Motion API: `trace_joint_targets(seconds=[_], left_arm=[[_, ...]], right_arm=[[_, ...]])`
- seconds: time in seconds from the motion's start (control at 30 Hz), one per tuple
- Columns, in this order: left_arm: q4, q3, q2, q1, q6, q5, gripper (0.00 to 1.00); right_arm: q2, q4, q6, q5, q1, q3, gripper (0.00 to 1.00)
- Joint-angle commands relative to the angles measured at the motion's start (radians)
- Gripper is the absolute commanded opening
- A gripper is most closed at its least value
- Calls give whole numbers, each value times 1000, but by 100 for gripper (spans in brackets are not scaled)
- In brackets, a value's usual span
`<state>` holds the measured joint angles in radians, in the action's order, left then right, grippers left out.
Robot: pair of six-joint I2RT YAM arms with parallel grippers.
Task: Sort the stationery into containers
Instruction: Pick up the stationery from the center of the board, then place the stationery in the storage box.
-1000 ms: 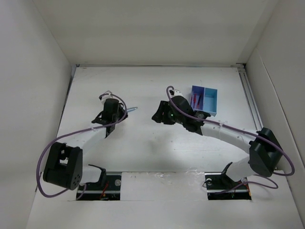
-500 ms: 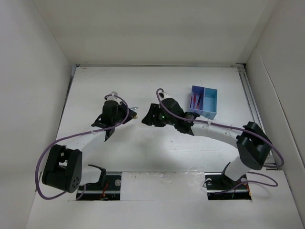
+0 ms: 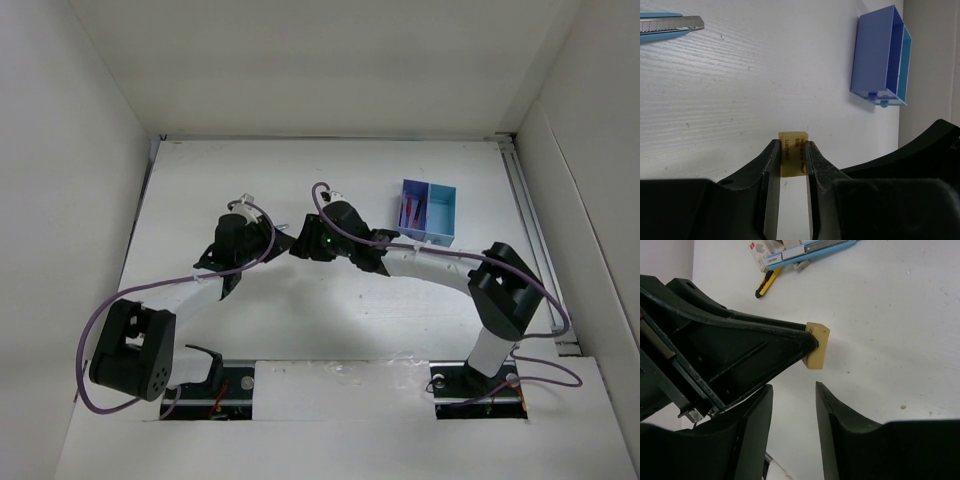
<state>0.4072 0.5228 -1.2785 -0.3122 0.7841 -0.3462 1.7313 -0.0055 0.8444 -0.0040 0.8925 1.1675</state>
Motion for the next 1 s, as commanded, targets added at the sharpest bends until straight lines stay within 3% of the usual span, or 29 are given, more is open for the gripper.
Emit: trace_joint_targets(seconds=[0.0,0.13,0.57,0.8,0.9,0.97], left_arm=[[59,-17,22,1,7,-45,0],[59,-17,22,1,7,-56,0],[68,-26,31,1,17,-86,0],[68,-26,22,1,26,-116,0],[79,-26,22,1,26,-116,8],[79,-17,22,1,26,-116,19]], right_arm=[[20,59,-7,36,11,66,45],[51,59,-7,36,-7,66,40],[62,59,-7,16,-27,75,40],[73,95,-7,6,-47,55,12],[45,113,-7,6,-56,35,4],[22,113,-7,6,-56,26,1]])
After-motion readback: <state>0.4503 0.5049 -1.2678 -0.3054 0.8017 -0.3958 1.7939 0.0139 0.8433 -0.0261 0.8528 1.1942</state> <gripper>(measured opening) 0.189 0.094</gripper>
